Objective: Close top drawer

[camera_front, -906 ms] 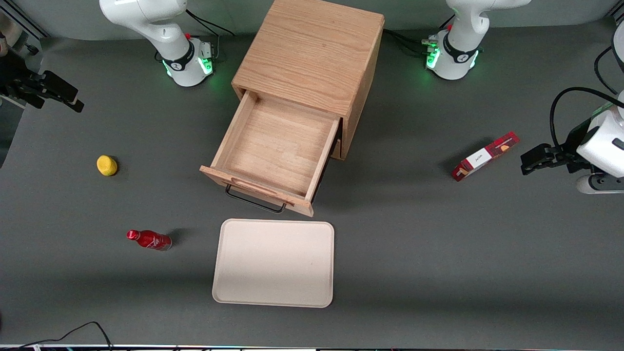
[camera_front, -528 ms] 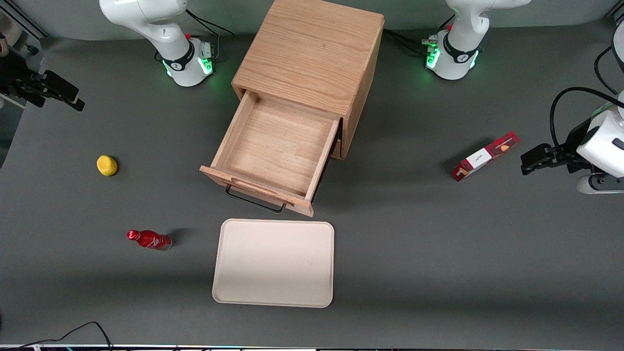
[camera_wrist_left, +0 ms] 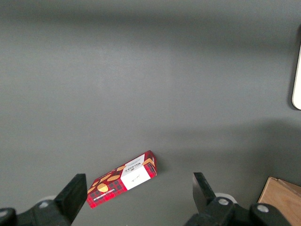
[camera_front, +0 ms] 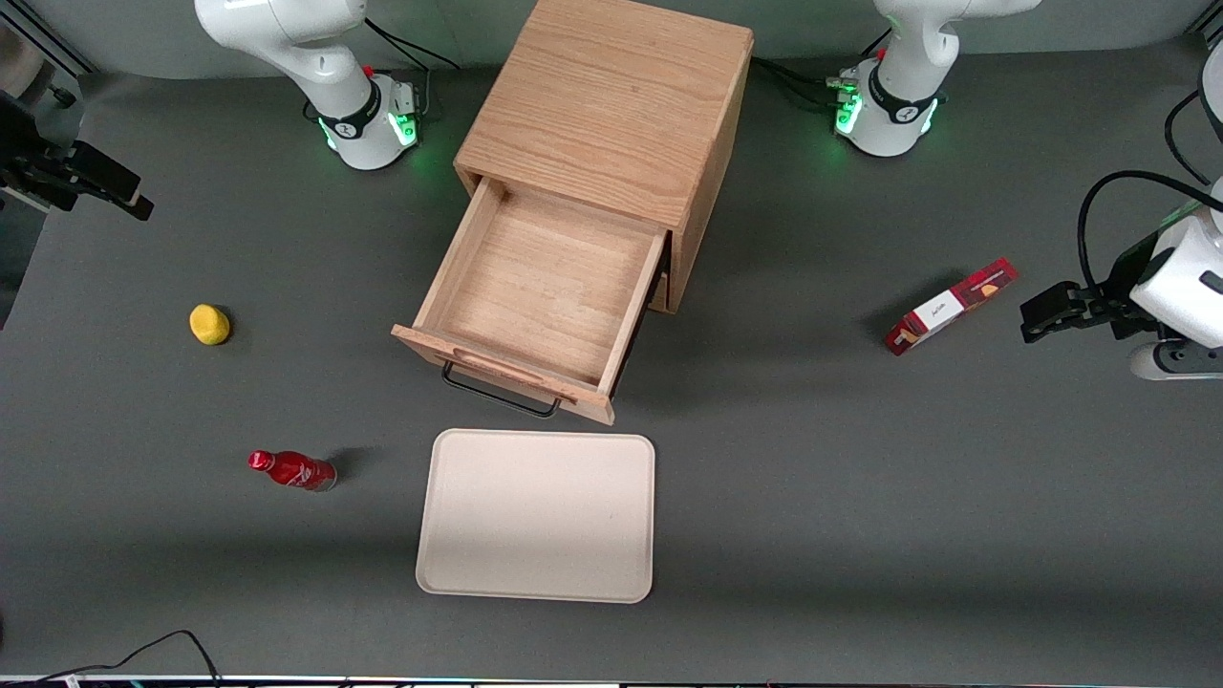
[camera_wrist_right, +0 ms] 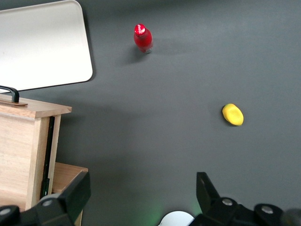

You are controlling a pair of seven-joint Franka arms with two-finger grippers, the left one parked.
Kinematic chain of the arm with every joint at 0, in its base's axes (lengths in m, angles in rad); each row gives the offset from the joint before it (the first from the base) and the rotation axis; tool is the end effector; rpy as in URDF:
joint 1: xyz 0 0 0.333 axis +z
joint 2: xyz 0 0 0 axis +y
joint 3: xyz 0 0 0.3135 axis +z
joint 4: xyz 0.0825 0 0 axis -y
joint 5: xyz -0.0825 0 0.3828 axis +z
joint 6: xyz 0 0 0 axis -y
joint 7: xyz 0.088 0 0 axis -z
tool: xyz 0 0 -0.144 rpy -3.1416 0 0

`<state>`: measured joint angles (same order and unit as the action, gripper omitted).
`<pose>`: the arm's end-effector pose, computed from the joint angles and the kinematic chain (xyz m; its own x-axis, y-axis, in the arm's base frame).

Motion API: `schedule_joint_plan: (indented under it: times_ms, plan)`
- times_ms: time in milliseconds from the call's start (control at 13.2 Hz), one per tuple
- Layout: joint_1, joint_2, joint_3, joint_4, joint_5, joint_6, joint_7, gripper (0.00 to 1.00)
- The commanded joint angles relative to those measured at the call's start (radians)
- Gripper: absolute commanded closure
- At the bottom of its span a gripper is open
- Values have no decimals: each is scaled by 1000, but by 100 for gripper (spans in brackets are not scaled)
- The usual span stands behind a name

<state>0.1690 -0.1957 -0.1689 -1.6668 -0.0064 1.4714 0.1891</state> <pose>0.4815 -0.0092 0.6313 0.9827 -0.1852 -0.0073 -0.1854 -0.9823 -0.0254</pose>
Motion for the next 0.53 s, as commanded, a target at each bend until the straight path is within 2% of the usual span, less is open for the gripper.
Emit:
schedule_joint_plan:
  times_ms: [0, 226, 377, 453]
  plan:
    - [6, 28, -1, 53, 0, -23, 0, 0]
    - [9, 41, 3, 77, 3, -22, -19, 0]
    - [32, 93, 12, 155, 19, -25, -66, 0]
    - [50, 132, 14, 215, 49, -35, -77, 0]
